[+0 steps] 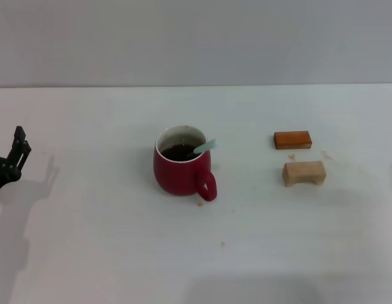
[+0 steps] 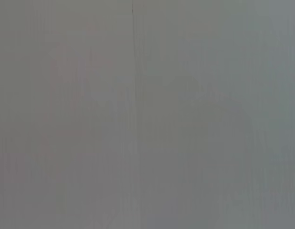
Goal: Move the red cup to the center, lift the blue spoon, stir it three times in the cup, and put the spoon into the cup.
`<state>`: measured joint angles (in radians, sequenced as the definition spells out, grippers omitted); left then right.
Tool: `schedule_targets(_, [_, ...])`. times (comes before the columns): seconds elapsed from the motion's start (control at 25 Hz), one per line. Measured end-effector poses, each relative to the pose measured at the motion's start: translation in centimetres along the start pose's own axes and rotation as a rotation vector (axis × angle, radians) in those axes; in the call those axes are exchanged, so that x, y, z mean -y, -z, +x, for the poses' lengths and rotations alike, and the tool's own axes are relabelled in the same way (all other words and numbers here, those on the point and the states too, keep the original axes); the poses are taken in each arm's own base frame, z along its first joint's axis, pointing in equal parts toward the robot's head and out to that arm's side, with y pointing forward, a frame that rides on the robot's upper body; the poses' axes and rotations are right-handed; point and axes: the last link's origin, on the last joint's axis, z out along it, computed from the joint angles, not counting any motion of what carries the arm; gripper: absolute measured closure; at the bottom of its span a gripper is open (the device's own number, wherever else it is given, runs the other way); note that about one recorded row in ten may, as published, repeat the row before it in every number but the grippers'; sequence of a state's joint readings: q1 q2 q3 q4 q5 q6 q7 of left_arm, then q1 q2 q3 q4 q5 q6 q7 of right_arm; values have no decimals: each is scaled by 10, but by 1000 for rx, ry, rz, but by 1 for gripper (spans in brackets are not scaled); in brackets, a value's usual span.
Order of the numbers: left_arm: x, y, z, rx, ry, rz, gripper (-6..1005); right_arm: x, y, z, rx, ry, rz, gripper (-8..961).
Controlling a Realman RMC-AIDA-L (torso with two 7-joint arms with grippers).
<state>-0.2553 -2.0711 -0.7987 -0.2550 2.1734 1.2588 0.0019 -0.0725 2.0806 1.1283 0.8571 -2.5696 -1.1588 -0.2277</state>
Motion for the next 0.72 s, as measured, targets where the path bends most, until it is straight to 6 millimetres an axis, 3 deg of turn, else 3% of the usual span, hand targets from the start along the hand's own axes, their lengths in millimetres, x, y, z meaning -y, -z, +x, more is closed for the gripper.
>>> schedule_targets(0.2, [0,0,0,-2,13,1,191,15,21,11,-13,-1,81,429])
schedule_targets(0.52, [1,1,0,1,23,3,191,23,32,23,-42,-55,92,342])
schedule_targets(0.72, [1,1,-1,3,15,2,191,25,34,24,-35,-63,90,343])
